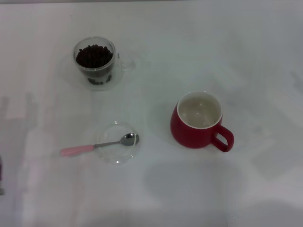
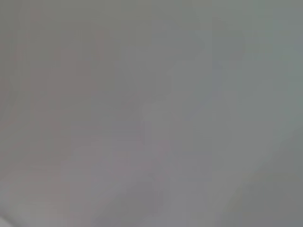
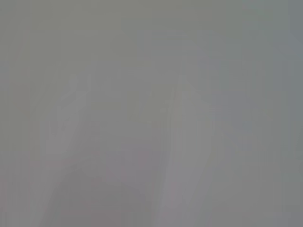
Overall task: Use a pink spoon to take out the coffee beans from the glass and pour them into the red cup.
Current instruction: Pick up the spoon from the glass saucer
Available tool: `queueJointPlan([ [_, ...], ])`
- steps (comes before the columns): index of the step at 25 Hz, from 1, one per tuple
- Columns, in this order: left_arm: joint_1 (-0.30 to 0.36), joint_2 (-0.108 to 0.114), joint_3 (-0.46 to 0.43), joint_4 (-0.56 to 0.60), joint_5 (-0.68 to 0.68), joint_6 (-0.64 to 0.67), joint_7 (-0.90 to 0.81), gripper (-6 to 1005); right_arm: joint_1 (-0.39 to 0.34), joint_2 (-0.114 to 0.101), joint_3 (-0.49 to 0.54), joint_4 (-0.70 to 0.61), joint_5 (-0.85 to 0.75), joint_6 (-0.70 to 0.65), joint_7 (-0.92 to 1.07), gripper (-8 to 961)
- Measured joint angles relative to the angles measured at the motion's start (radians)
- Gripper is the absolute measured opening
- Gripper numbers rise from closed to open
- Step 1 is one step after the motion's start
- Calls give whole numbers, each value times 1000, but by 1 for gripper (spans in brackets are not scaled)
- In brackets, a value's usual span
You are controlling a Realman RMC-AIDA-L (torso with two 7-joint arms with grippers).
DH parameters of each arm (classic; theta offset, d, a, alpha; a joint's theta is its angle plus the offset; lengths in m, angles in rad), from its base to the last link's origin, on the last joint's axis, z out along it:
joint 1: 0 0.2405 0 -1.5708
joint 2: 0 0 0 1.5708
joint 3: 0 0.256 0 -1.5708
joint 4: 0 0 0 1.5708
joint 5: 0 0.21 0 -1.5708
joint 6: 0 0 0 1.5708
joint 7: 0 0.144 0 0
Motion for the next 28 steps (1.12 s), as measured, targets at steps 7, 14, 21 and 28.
queueJointPlan([
  [7, -29, -5, -4, -187, 33, -15, -30, 699, 13, -62, 92, -11, 0, 51, 1, 875],
  [14, 22, -5, -2, -297, 42, -24, -62, 700, 38, -98, 215, -14, 0, 100, -9, 875],
  [21, 102, -5, 11, -343, 54, -30, -82, 699, 48, -97, 276, -64, -3, 194, -42, 875],
  [28, 110, -5, 49, -347, 54, -108, -154, 699, 30, -85, 312, -93, -3, 209, -64, 874],
])
